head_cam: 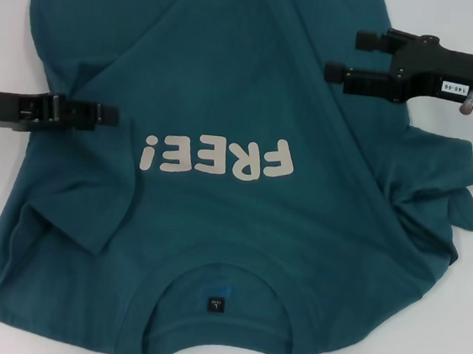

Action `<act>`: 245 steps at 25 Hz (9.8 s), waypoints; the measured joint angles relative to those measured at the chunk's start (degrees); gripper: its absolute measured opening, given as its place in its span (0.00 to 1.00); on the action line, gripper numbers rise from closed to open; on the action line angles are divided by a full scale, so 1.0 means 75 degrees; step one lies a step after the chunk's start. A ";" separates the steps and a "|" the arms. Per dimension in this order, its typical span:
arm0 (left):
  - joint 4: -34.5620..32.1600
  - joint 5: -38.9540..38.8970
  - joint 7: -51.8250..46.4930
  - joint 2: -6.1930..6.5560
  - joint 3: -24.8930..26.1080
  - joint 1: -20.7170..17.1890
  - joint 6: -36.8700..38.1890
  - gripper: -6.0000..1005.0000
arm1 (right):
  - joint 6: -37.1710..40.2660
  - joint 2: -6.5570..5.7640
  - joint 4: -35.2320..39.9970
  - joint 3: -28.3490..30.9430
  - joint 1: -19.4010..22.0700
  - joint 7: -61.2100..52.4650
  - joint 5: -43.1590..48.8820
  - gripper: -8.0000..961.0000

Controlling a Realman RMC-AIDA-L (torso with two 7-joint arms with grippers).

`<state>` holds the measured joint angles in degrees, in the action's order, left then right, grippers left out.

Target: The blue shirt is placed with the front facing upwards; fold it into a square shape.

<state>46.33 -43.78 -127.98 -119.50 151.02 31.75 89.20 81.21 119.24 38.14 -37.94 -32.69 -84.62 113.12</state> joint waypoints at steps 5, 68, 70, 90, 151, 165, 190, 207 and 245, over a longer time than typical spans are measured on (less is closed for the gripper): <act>0.0100 -0.0254 0.0065 0.0025 -0.0021 -0.0001 0.0335 0.53 | -0.0024 0.0003 0.0021 0.0008 0.0000 -0.0001 0.0000 0.95; 0.0163 -0.0207 0.0137 0.0184 -0.0002 -0.1704 0.2376 0.95 | 0.0808 -0.0688 0.0072 0.0835 0.0520 -0.0563 -0.0095 0.95; 0.0184 -0.0094 0.0100 0.0184 0.0000 -0.1673 0.2301 0.95 | 0.0808 -0.0682 0.0072 0.0862 0.0517 -0.0563 -0.0095 0.95; 0.0170 0.0353 -0.0126 0.0128 -0.0015 -0.1310 0.1792 0.92 | 0.0787 -0.0676 0.0071 0.0970 0.0507 -0.0536 -0.0094 0.95; 0.0687 0.0302 -0.0873 -0.0373 -0.0694 -0.0760 0.2175 0.04 | 0.0741 -0.0675 0.0071 0.1016 0.0579 -0.0273 -0.0094 0.94; 0.0586 0.0529 -0.0880 0.0237 -0.0569 -0.1018 0.1358 0.05 | 0.0739 -0.0665 0.0071 0.1087 0.0540 -0.0259 -0.0094 0.94; 0.0394 -0.0640 -0.0302 -0.0039 -0.0930 -0.0914 0.1483 0.07 | 0.0721 -0.0708 0.0071 0.1084 0.0523 -0.0269 -0.0068 0.94; 0.0101 -0.2169 0.0808 -0.0016 -0.0179 -0.0791 0.1209 0.21 | 0.1385 -0.1309 0.0846 0.1080 0.1256 -0.3043 0.1643 0.94; -0.0686 -0.2025 0.1384 0.0108 -0.0297 -0.0768 0.0481 0.92 | 0.0699 -0.1199 0.0153 0.1015 0.0504 -0.4694 0.3375 0.93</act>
<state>41.18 -58.97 -117.60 -118.69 148.79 25.99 92.80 86.45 110.25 39.28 -30.33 -28.91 -119.83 138.43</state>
